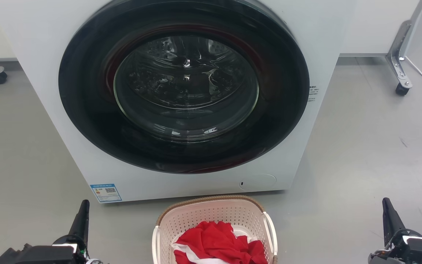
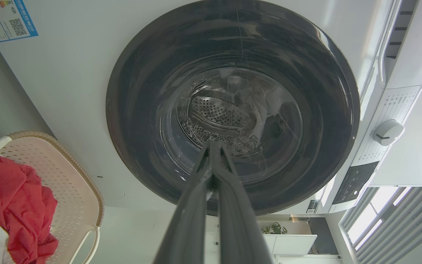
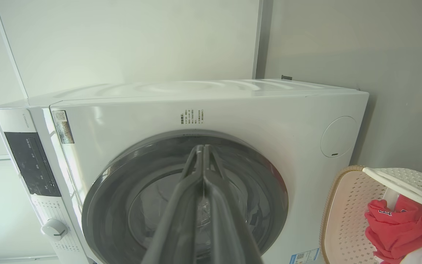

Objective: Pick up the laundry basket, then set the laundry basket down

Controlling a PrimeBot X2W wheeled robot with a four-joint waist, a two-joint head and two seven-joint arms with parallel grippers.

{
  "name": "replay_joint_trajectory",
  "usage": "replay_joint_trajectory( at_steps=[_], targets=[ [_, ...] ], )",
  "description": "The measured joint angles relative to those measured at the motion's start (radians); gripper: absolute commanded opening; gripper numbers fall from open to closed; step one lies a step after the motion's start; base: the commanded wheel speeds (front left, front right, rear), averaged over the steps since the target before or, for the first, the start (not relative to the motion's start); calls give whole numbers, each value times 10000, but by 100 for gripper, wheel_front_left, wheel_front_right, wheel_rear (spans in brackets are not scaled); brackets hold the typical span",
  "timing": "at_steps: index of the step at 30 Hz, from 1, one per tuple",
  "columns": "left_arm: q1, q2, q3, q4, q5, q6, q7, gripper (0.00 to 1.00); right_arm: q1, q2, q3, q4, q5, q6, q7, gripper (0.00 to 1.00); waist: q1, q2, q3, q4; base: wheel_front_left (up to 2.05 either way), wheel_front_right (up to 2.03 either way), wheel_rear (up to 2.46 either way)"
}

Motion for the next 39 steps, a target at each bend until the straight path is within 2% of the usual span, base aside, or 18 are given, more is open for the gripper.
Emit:
replay_joint_trajectory(
  at_steps=[39],
  targets=[
    [0, 0, 0, 6, 0, 0, 0, 0, 0, 0, 2, -2, 0, 0, 0, 0, 0, 0, 1, 0, 0, 0, 0]
  ],
)
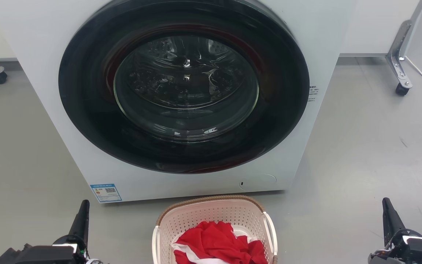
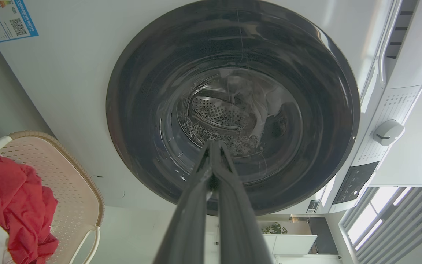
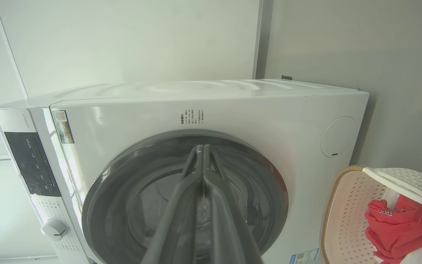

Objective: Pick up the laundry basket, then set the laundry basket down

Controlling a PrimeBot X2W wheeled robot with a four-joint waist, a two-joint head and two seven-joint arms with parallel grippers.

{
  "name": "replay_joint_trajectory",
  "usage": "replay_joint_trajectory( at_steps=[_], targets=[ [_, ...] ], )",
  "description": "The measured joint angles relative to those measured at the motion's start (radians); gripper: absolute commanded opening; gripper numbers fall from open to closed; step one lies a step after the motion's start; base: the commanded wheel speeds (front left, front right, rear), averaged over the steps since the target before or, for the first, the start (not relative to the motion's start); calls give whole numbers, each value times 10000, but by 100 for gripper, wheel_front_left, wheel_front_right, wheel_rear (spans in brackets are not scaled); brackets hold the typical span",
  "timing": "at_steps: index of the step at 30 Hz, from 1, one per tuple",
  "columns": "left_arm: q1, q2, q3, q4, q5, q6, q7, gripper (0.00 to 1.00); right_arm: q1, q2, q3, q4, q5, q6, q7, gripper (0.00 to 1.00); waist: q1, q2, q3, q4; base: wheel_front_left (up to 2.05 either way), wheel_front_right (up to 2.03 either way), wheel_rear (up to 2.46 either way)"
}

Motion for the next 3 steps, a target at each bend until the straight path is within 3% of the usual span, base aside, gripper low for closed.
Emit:
replay_joint_trajectory(
  at_steps=[3],
  targets=[
    [0, 0, 0, 0, 0, 0, 0, 0, 0, 0, 0, 0, 0, 0, 0, 0, 0, 0, 0, 0, 0, 0, 0]
  ],
)
